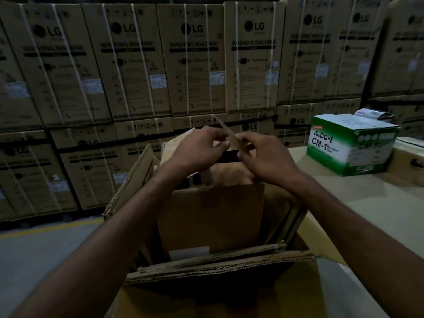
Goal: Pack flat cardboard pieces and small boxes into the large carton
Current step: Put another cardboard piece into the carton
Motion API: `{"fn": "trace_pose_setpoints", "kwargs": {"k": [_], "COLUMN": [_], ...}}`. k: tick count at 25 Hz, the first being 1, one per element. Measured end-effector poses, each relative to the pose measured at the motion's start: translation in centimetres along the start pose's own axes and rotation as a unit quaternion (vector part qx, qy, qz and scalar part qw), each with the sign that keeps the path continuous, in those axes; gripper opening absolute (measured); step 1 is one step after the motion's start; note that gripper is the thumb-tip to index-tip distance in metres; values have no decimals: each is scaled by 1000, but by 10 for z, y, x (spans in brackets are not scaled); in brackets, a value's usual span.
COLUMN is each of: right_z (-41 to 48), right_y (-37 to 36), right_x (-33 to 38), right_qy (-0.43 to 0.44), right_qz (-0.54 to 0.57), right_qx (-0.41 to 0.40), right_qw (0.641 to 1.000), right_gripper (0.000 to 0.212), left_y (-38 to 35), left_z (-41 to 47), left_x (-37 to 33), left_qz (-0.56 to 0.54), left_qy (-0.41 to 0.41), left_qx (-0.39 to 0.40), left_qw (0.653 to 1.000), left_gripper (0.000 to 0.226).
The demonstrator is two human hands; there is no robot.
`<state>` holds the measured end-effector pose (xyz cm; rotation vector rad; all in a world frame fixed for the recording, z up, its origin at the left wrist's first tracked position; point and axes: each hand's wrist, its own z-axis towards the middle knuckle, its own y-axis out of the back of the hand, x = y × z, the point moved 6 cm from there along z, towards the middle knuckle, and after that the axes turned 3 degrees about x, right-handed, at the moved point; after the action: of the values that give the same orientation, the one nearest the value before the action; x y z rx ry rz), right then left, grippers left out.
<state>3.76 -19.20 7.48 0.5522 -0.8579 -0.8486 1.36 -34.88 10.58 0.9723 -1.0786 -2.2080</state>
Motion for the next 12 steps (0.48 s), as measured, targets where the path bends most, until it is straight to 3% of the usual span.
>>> {"fn": "trace_pose_setpoints", "kwargs": {"k": [2,5,8,10,12], "right_z": [-1,-9,-18,-26,-30], "right_y": [19,39,33,14,5], "right_x": [-14,-45,-76,-94,-101], "right_qy": [-30,-126,-179,-216,-218], "right_qz": [8,-78,-256,-200,-138], "right_qx": [-105,-159,-47,46,62], "right_qw": [994,976,949,955,964], "right_gripper": [62,80,50,31,30], "left_y": [-18,-73,-116,-124,-118], "left_z": [14,26,26,27,27], "left_x": [-23,-39,-37,-39,-41], "left_qz": [-7,25,98,98,69], "left_qy": [-17,-20,-25,-38,-38], "left_qx": [27,155,247,257,251], "left_qw": [999,987,964,961,965], "left_gripper": [39,46,45,40,39]}}
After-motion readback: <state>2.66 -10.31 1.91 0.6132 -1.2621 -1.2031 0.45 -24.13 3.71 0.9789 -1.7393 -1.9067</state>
